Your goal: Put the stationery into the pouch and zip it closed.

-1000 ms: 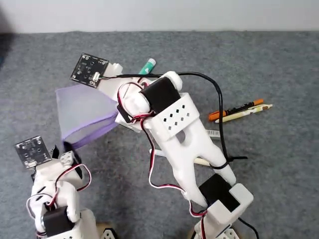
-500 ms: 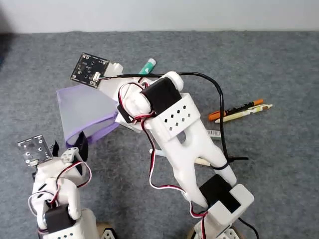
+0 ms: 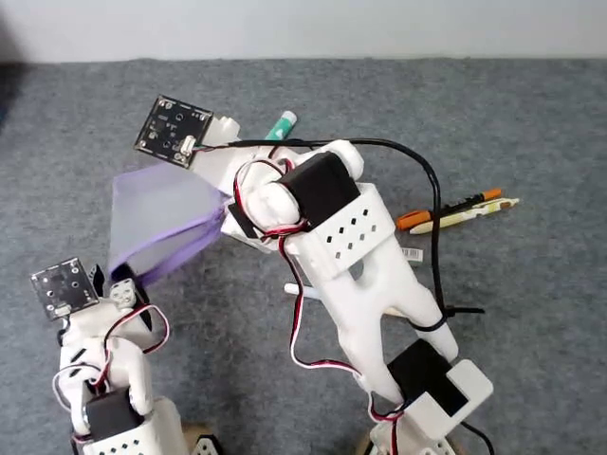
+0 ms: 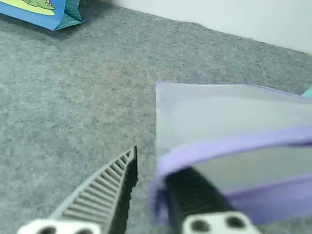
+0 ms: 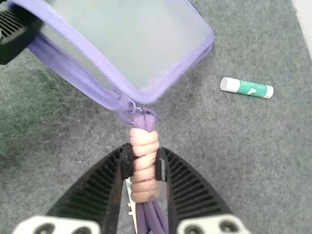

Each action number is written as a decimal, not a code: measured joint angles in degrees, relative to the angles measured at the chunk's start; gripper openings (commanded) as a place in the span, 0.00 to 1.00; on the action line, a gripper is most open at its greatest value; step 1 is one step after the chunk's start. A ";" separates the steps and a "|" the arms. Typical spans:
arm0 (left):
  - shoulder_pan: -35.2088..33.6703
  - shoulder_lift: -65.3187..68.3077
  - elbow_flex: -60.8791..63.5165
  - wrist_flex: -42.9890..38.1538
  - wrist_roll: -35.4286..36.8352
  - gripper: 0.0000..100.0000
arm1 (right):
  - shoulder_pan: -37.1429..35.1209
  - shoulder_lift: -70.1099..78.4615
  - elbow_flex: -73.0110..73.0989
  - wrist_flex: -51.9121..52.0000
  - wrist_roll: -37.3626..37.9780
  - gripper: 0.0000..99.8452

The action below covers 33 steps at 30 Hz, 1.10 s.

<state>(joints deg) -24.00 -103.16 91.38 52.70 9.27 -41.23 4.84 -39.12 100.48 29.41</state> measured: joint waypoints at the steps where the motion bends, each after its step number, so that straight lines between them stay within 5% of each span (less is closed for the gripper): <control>1: 0.00 0.00 -0.09 0.09 0.00 0.01 | -0.09 0.00 0.00 0.00 0.00 0.01; 8: 1.67 0.09 -10.02 8.79 -1.41 0.01 | 1.85 0.00 0.00 0.00 0.00 0.02; 14: 1.93 0.09 -16.44 16.00 -6.07 0.01 | 2.37 -3.87 2.46 0.09 -5.19 0.26; 33: 1.93 -0.18 -22.77 28.66 -8.26 0.01 | 3.16 -30.68 51.69 -0.09 -12.40 0.17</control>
<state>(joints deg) -22.07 -103.34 68.62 81.36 1.01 -38.07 -25.85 12.57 100.40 17.01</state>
